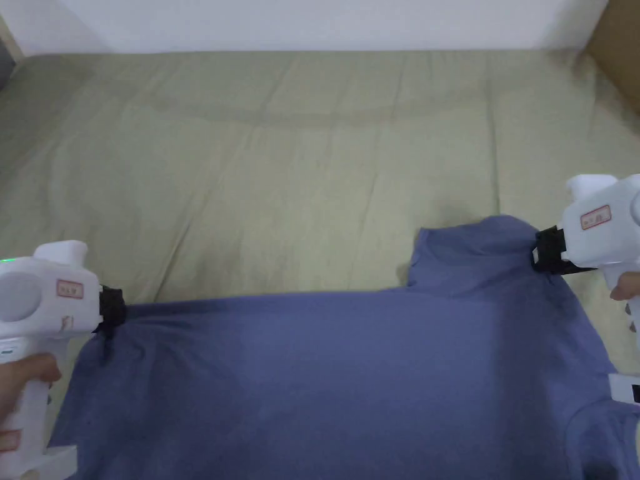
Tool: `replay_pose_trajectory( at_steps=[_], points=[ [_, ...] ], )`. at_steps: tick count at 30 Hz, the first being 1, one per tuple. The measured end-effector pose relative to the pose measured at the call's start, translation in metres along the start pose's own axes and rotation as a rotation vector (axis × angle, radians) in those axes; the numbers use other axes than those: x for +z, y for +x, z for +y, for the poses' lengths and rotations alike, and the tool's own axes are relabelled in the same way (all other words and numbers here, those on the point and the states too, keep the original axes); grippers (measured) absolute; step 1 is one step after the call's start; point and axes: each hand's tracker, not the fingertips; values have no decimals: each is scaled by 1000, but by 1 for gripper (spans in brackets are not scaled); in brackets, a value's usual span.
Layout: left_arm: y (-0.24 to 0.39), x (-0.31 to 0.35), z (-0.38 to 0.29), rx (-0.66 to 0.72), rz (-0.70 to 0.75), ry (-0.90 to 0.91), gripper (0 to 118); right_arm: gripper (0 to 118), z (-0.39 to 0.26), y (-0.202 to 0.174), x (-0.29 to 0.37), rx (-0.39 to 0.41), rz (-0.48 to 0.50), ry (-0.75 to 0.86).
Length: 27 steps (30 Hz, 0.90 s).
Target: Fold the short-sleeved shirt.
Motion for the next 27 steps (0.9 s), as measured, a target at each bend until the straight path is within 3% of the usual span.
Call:
replay_pose_trajectory(
  at_steps=[6, 13, 18, 23, 25, 26, 27],
  points=[
    [-8, 88, -34, -35, -46, 101, 1, 0, -42, 11, 80, 28, 9, 94],
    [-30, 165, -115, -18, -91, 136, 1, 0, -154, 12, 150, 97, 30, 85],
    [-41, 173, -191, -25, -91, 72, 1, 0, -251, 5, 162, 161, -19, -28],
    [-47, 150, -253, 0, -79, -30, 1, 0, -326, 5, 127, 95, -9, -143],
    [-53, 141, -263, 16, -79, -41, 11, 4, -339, 8, 115, 50, -2, -138],
    [-55, 139, -266, 38, -52, -54, 29, 16, -343, 6, 112, 47, -11, -136],
    [-56, 140, -268, 47, -51, -51, 59, 40, -345, 5, 112, 51, -6, -129]
  ],
)
